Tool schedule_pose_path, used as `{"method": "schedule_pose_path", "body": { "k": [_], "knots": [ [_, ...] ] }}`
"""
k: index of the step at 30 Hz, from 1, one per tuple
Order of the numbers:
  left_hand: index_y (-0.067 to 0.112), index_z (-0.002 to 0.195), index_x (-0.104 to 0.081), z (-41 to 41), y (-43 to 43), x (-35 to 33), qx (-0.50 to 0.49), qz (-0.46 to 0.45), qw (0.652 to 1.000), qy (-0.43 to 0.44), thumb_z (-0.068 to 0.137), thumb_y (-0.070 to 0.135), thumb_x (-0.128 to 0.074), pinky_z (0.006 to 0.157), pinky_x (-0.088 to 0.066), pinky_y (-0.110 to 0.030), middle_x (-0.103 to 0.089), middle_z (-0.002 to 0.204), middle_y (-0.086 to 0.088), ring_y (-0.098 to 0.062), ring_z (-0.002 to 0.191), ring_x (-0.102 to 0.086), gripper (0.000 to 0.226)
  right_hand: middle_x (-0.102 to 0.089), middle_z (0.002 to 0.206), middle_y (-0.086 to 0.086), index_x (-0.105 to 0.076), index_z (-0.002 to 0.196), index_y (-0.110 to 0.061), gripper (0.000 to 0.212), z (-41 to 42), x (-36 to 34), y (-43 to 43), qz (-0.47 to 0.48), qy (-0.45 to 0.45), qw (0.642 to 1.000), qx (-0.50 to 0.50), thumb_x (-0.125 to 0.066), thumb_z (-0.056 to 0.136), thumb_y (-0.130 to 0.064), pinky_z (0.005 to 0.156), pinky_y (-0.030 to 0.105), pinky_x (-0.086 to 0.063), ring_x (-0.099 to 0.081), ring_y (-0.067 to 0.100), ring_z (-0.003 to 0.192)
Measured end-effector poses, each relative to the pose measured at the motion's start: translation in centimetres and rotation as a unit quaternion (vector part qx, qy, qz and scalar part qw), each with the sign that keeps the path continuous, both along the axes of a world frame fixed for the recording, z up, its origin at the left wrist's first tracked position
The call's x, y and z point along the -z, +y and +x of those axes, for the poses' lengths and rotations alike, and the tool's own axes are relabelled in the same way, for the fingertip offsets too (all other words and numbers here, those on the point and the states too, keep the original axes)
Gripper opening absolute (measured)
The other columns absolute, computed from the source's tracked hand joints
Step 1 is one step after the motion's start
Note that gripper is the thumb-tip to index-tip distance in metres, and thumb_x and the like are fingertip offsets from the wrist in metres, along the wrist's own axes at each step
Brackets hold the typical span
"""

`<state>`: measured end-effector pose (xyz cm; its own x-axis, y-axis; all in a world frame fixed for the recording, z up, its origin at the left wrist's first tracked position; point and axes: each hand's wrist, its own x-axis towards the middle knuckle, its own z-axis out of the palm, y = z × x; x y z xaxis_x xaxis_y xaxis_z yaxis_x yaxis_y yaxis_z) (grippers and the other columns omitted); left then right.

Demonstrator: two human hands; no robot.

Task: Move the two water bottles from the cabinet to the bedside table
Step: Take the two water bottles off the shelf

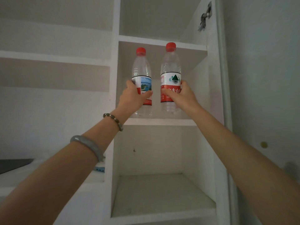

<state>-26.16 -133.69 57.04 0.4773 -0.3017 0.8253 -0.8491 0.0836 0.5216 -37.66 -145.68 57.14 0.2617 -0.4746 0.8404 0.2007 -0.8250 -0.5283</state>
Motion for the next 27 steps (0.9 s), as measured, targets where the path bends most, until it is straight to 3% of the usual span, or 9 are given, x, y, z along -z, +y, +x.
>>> {"method": "schedule_pose_path", "body": {
  "k": [4, 9, 15, 23, 27],
  "knots": [
    [0.008, 0.121, -0.033, -1.5, 3.9, 1.5, -0.025, 0.000, 1.000, -0.003, 0.082, 0.034, -0.066, 0.070, -0.048, -0.030, -0.056, 0.110, -0.007, -0.019, 0.083, -0.056, 0.057, -0.059, 0.103, -0.004, -0.044, 0.123, -0.017, 0.058, -1.5, 1.4, 2.7, 0.001, 0.004, 0.999, -0.036, -0.073, 0.075, -0.033, 0.065, 0.022, -0.047, -0.059, 0.009, 0.085],
    [0.008, 0.125, -0.031, -4.1, 8.9, 4.3, -0.081, 0.019, 0.997, -0.004, 0.082, 0.034, -0.065, 0.072, -0.046, -0.030, -0.055, 0.114, -0.009, -0.019, 0.085, -0.055, 0.061, -0.056, 0.102, -0.007, -0.041, 0.127, -0.018, 0.062, -2.7, 5.1, 6.4, 0.010, 0.014, 0.996, -0.090, -0.073, 0.076, -0.032, 0.065, 0.016, -0.044, -0.058, 0.008, 0.087],
    [0.012, 0.126, -0.029, -7.1, 15.1, 9.6, -0.122, 0.043, 0.991, 0.021, 0.082, 0.034, -0.065, 0.058, -0.045, -0.020, -0.055, 0.108, -0.003, -0.016, 0.081, -0.058, 0.060, -0.054, 0.104, -0.010, -0.038, 0.130, -0.018, 0.065, -3.9, 10.9, 12.1, 0.033, 0.021, 0.986, -0.165, -0.074, 0.076, -0.030, 0.065, 0.013, -0.045, -0.058, 0.006, 0.086],
    [0.016, 0.130, -0.026, -10.1, 23.6, 17.5, -0.169, 0.040, 0.980, 0.094, 0.082, 0.031, -0.064, 0.074, -0.051, -0.029, -0.056, 0.121, -0.007, -0.019, 0.093, -0.060, 0.063, -0.057, 0.106, -0.010, -0.038, 0.128, -0.020, 0.065, -4.9, 18.3, 19.7, 0.080, 0.048, 0.957, -0.275, -0.076, 0.075, -0.021, 0.061, 0.004, -0.044, -0.059, -0.001, 0.086],
    [0.018, 0.127, -0.029, -10.7, 28.2, 20.0, -0.196, 0.029, 0.975, 0.097, 0.081, 0.031, -0.065, 0.083, -0.053, -0.038, -0.056, 0.120, -0.005, -0.020, 0.099, -0.061, 0.060, -0.059, 0.115, -0.004, -0.037, 0.130, -0.020, 0.068, -4.4, 21.2, 23.3, 0.089, 0.072, 0.939, -0.325, -0.077, 0.075, -0.019, 0.076, 0.018, -0.047, -0.061, 0.010, 0.096]
  ]
}}
